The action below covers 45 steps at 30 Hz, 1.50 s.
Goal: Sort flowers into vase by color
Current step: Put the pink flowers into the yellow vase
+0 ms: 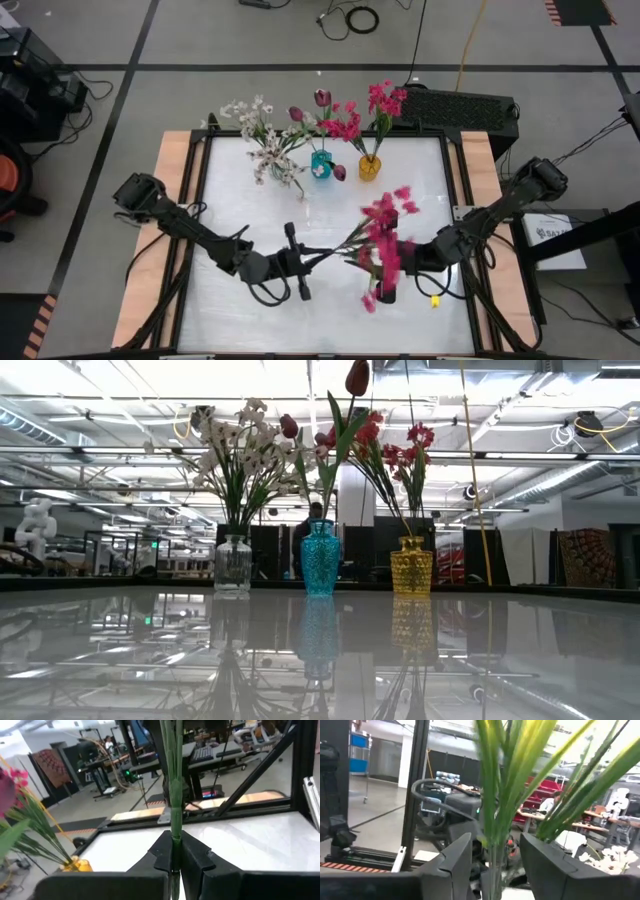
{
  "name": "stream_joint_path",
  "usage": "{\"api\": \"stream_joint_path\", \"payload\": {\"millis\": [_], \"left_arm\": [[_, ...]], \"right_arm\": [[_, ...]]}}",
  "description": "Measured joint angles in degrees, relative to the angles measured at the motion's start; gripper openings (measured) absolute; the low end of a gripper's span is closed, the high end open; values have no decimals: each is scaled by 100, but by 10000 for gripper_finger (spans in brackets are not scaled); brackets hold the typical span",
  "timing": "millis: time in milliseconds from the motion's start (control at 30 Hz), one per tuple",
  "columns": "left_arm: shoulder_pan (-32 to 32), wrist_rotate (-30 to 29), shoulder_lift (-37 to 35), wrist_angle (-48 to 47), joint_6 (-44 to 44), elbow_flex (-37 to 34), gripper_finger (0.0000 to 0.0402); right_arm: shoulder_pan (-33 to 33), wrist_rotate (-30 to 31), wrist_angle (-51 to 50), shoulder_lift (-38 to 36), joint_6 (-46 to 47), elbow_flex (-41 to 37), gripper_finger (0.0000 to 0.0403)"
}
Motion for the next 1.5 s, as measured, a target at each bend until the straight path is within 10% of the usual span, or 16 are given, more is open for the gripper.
{"api": "stream_joint_path", "payload": {"millis": [667,1267,1500], "left_arm": [[-19,547,-95,-111,94,4,22],[29,522,-95,-257,-14,4,30],[1,382,-95,-341,-231,4,112]], "right_arm": [[-142,-1202,258,31,285,-4,194],[-186,-1229,285,79,178,-4,38],[-184,-917,226,79,36,-4,15]]}}
